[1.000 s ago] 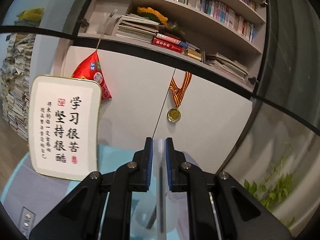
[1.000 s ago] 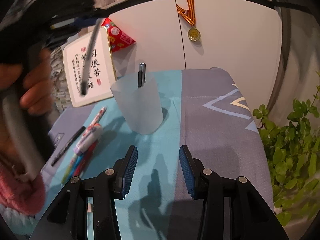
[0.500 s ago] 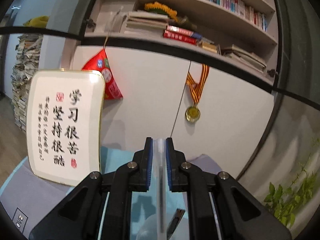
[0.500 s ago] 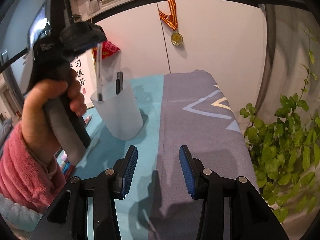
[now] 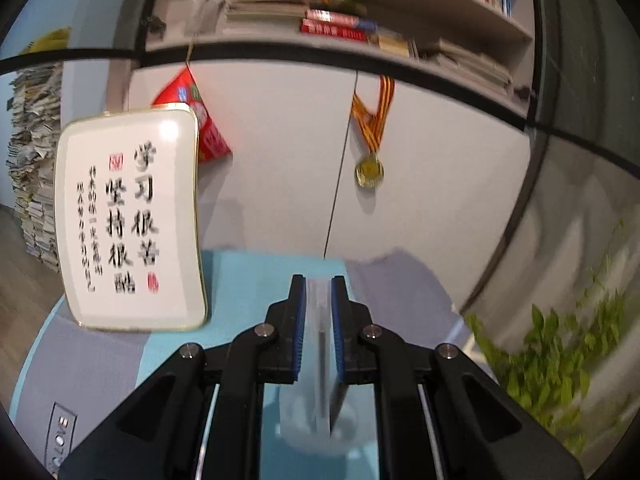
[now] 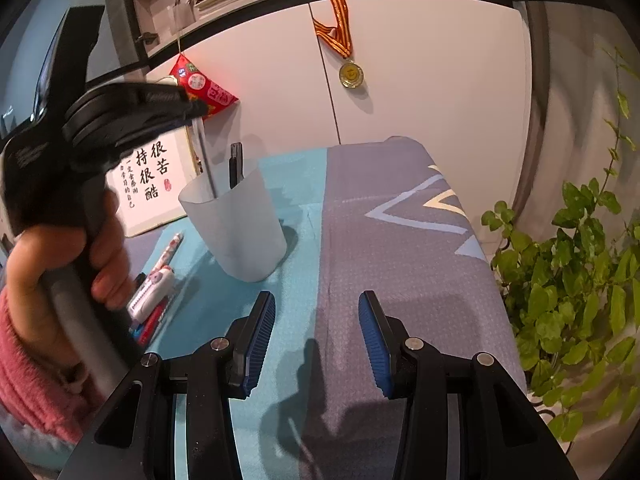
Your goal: Organize stationery
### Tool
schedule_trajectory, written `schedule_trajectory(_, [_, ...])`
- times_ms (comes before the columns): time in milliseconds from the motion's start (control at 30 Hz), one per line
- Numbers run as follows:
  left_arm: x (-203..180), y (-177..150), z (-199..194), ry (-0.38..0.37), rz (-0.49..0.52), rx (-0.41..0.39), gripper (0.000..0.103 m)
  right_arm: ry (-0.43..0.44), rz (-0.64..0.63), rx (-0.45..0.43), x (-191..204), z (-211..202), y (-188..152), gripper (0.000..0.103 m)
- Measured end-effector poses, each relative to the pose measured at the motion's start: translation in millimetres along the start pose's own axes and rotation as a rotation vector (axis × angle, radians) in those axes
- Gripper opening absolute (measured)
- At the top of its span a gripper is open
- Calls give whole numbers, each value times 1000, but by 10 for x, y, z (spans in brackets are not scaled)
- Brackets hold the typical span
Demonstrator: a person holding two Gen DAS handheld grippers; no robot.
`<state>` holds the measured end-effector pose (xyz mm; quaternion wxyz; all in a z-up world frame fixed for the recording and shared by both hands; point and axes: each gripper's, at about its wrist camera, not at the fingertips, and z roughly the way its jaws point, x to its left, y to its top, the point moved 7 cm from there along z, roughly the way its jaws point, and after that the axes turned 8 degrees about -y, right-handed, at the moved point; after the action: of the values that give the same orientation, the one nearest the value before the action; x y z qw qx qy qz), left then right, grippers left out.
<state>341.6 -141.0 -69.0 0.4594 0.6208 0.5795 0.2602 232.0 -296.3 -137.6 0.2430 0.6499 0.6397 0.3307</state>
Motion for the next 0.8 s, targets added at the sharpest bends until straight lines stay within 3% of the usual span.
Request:
schedule_trajectory(267, [160, -232, -236, -55, -15, 178, 12, 15, -14, -5, 135, -118, 5, 44])
schedule_trajectory(333, [240, -272, -335, -68, -16, 202, 22, 22, -33, -4, 227, -144, 3, 44])
schedule_trajectory(400, [378, -334, -459, -71, -21, 226, 43, 34, -60, 4, 345, -151, -5, 44])
schedule_trajectory(433, [467, -365, -529, -73, -29, 236, 46, 40, -69, 12, 405, -147, -13, 44])
schedule_trajectory(667, [1080, -617, -907, -3, 9, 247, 45, 83, -133, 104, 853, -3, -87, 44])
schedule_trajectory(800, [1398, -955, -895, 18, 20, 326, 41, 99, -172, 164, 1104, 110, -140, 44])
